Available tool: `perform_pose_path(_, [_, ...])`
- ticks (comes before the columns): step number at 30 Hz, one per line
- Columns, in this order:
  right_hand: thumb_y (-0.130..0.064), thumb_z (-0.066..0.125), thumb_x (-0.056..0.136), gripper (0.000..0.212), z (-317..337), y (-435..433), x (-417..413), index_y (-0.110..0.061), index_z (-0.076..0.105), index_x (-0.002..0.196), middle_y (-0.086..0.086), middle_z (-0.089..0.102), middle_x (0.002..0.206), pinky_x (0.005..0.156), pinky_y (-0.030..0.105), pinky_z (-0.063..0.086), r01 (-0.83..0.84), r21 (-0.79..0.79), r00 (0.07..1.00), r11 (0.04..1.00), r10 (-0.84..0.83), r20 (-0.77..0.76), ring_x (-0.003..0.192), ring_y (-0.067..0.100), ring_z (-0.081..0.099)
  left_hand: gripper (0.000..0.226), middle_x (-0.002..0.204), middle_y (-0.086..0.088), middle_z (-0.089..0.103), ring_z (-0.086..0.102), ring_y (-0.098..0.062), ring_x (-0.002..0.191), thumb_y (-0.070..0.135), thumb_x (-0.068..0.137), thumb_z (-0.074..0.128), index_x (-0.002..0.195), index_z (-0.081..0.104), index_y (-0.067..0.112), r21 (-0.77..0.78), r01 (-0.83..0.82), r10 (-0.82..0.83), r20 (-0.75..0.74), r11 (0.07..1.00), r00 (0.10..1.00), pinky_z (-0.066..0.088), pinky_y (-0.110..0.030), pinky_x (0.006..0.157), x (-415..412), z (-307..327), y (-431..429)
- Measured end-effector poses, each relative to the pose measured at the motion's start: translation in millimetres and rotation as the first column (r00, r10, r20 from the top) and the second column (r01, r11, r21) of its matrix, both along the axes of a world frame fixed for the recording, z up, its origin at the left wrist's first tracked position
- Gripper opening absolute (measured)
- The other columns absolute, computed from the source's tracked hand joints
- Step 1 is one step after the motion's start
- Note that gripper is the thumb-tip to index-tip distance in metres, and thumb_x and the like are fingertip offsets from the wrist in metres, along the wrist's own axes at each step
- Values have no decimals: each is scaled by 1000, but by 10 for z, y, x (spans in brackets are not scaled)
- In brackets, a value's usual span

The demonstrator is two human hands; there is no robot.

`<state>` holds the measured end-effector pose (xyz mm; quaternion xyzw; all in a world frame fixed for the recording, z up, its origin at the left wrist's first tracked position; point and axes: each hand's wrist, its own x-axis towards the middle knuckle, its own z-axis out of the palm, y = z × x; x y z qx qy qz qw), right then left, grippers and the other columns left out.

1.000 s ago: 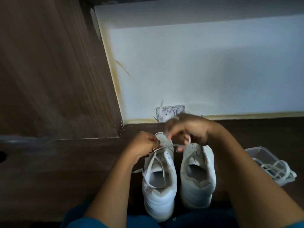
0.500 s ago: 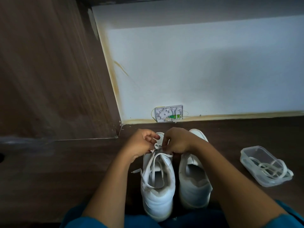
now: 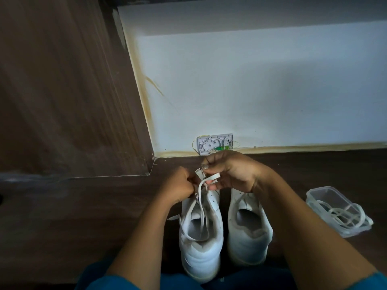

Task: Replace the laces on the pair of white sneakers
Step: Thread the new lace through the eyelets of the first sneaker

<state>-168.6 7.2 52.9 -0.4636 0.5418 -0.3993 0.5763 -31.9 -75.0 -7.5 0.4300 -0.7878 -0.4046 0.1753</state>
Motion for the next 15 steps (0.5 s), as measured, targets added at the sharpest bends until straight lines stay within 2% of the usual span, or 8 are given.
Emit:
perform_pose_path(2, [-2,53,90,23,17,5,-41,-12,60,70,-1,60,59,67,31,47,39,28,996,999,-37,-80,57,14,56,26,74,-16,69,61,-22,65,-15,74,54,76,70,5,39,4,-3,-32,999,999,49,-35,62,-16,-3,5])
perform_pose_path(3, [-3,53,89,23,18,-1,-67,-11,59,69,1,59,58,65,31,47,86,32,981,996,-79,-178,53,14,55,29,71,-13,66,59,-20,63,-18,75,53,75,68,7,56,1,2,-51,998,999,48,-31,61,-21,-9,2])
perform_pose_path(5, [0,48,89,26,-21,-12,-132,-9,58,67,7,57,58,56,27,46,155,-8,877,988,-141,-460,48,16,52,36,63,-3,60,53,-11,57,-20,77,51,70,61,13,86,-17,24,-88,996,996,43,-23,56,-20,13,24])
perform_pose_path(7, [1,43,91,26,-87,-17,-136,-9,61,74,9,58,63,50,26,46,138,-35,776,990,-130,-618,52,20,54,38,61,1,55,49,-8,57,-21,79,50,67,56,15,119,-31,47,-133,992,990,38,-18,52,-19,19,42])
perform_pose_path(9, [-4,44,94,20,-168,-39,-106,-10,64,91,10,62,69,55,30,52,93,-14,778,996,-81,-623,57,22,59,34,62,-1,53,47,-12,61,-16,81,52,65,53,14,141,-39,63,-166,989,984,36,-21,54,-29,6,41])
perform_pose_path(11, [-4,50,92,17,-219,-72,-44,-7,65,99,14,64,73,59,33,56,49,5,777,999,-35,-628,59,25,64,31,62,-2,52,46,-14,62,-10,83,57,65,53,15,155,-51,77,-172,987,982,35,-25,57,-37,-5,31])
perform_pose_path(13, [-3,58,85,14,-235,-105,-2,-2,67,96,21,68,78,62,37,58,8,0,724,1000,-6,-689,64,33,68,31,64,-4,55,48,-15,62,-13,79,58,66,55,14,180,-54,87,-178,982,980,38,-24,57,-42,-2,27])
perform_pose_path(15, [-2,63,78,13,-233,-107,28,3,69,88,22,67,75,61,35,58,-19,-11,703,1000,6,-711,59,30,67,32,65,-5,57,51,-14,62,-17,75,59,68,56,14,201,-44,85,-199,979,976,41,-23,56,-41,10,26])
